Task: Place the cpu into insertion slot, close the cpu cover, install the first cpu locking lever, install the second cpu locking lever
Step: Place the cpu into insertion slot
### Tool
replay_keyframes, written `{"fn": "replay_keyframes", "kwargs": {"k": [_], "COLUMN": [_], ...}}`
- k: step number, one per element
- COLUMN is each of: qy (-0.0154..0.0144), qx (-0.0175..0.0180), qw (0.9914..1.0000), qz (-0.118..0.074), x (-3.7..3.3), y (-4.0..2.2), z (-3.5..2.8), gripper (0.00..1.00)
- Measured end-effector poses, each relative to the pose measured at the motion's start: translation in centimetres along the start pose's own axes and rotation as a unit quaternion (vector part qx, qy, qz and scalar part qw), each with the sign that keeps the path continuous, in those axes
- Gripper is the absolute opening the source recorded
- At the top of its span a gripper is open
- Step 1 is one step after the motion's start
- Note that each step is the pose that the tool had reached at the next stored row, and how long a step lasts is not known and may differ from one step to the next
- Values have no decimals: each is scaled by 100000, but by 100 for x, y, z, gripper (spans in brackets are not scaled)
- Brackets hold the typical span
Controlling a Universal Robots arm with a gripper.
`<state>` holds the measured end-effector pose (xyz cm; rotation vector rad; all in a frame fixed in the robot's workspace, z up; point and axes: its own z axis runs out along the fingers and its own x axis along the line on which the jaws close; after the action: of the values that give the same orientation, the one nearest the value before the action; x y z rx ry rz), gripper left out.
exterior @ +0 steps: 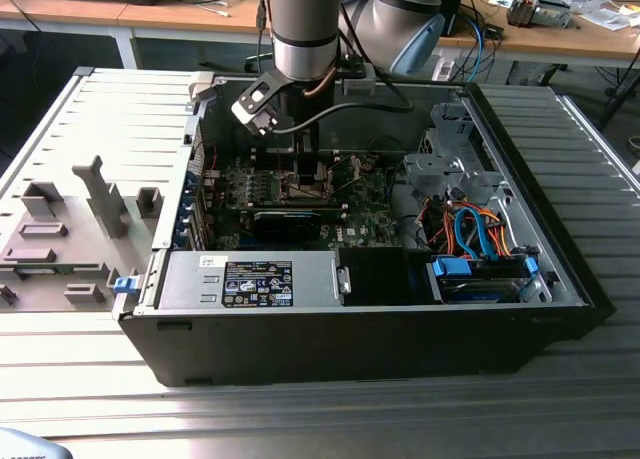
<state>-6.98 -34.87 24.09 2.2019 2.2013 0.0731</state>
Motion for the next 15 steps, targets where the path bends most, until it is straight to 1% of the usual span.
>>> {"fn": "replay_keyframes", "kwargs": {"k": [15], "qy": [5], "qx": [-1], "qw": [100000], "qz": [1], "x": [4], "y": [-8], "z": [29], "gripper": [54]}}
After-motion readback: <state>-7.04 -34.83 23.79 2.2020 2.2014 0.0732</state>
